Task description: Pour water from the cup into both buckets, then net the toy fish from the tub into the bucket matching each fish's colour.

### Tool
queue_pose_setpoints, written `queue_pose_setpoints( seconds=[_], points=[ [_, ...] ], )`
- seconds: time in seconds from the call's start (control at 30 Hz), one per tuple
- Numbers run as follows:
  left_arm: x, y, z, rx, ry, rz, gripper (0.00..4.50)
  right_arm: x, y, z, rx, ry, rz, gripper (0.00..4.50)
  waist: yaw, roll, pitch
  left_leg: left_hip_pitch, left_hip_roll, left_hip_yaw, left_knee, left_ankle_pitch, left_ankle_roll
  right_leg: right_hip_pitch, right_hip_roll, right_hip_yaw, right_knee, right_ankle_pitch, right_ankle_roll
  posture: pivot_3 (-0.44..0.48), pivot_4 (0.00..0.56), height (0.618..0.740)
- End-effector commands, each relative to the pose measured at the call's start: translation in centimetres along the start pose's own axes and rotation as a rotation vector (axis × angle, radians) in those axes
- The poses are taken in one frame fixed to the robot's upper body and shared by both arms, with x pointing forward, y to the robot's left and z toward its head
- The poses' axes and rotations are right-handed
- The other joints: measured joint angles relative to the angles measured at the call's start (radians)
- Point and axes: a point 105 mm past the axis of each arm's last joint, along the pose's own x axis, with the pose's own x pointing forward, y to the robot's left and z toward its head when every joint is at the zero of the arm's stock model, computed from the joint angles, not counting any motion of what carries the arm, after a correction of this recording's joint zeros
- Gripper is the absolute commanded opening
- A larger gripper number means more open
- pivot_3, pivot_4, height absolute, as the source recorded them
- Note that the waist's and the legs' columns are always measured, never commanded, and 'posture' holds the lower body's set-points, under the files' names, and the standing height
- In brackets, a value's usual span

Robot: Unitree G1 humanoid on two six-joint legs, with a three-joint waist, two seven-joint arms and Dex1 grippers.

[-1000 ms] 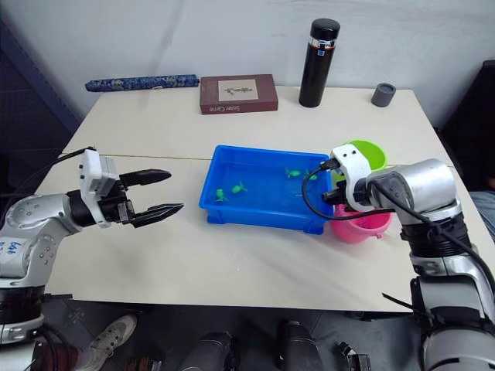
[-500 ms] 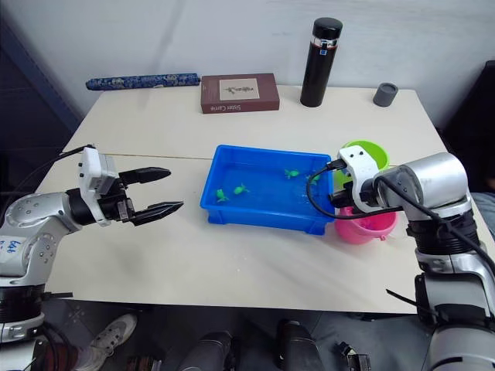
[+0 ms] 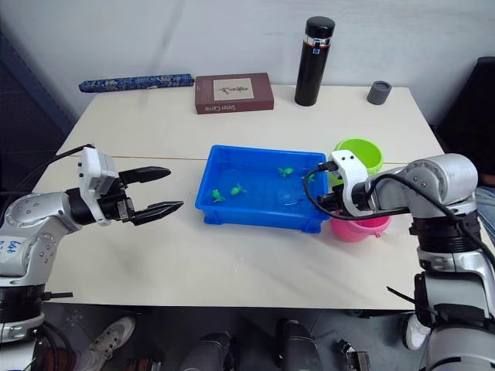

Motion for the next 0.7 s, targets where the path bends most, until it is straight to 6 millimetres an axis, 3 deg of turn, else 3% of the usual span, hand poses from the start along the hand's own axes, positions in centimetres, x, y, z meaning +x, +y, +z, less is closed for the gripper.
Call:
queue_pose_setpoints(
  seconds=[0.03,0.17,0.33,0.7],
  points=[
    [-0.3,0.1,0.7,0.026,-0.023,0.011,4.47,-1.7,0.5,2.2,-0.004,-0.09,-0.013,0.0,-0.002,0.0,0.0,0.0,0.0,0.0,0.0,0.0,0.0,0.0,0.0,0.0,0.0,0.0,0.0,0.0,0.15,0.739],
    [-0.4,0.1,0.7,0.025,-0.024,0.014,4.47,-2.2,1.6,2.7,-0.033,-0.118,-0.013,0.0,-0.005,0.0,0.0,0.0,0.0,0.0,0.0,0.0,0.0,0.0,0.0,0.0,-0.001,0.0,0.0,0.0,0.15,0.739],
    [-0.2,0.0,0.5,0.022,-0.028,0.01,4.47,-2.5,3.4,1.6,-0.081,-0.093,0.028,0.0,-0.009,0.0,0.0,-0.001,0.001,0.0,0.0,0.0,0.0,0.0,0.0,-0.001,-0.002,0.0,0.0,0.0,0.15,0.739],
    [0.2,0.0,0.4,0.018,-0.043,0.005,4.47,-2.9,3.6,-0.6,-0.067,-0.067,-0.108,0.0,-0.011,0.0,0.0,-0.002,0.001,0.0,0.0,0.0,0.001,0.0,0.0,-0.001,-0.007,0.0,0.001,0.0,0.15,0.739]
  ],
)
